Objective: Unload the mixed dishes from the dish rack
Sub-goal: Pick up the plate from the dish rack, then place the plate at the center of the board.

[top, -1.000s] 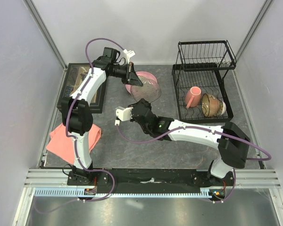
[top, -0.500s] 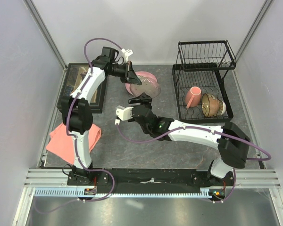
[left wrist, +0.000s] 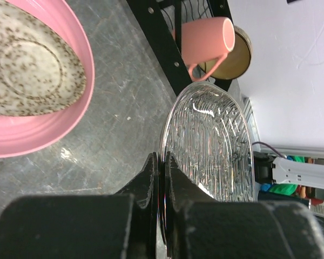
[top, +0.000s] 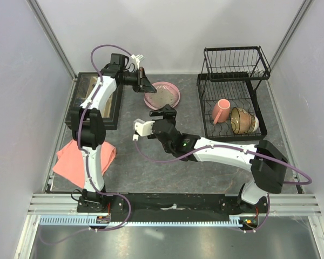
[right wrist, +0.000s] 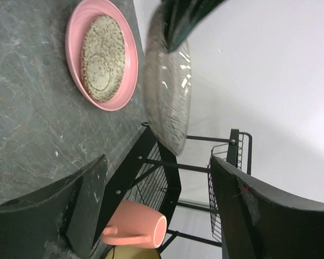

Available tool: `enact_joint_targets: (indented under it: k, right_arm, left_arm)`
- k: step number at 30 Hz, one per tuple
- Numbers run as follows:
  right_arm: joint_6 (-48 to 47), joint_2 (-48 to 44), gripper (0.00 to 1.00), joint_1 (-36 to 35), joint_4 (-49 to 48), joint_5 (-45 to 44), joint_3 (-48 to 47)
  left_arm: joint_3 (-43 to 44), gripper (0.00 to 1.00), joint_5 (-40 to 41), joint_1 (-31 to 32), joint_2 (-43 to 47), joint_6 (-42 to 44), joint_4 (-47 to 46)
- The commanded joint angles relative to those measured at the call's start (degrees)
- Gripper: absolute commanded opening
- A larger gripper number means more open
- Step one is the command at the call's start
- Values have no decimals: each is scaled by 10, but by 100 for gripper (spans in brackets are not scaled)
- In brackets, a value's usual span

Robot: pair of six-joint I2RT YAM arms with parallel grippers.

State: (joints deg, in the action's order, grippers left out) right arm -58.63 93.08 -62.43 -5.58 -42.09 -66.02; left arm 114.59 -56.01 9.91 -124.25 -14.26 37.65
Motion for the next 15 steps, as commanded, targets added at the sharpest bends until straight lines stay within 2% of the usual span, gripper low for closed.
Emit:
enact_joint_targets:
  k: [1,8,15]
  right_arm:
    - [21,-36,85,24,-21,-35,-20]
    - [82,-61,86,77,-7,-36,-65]
    - [147,-98,88,131,29,-11,-75]
  left_arm:
    - [28,1,11,-10,-25,-35,-57]
    - [26,2,72,-13,-60,-58,-113]
    - [70,2,127,-13,-114,-81,-154]
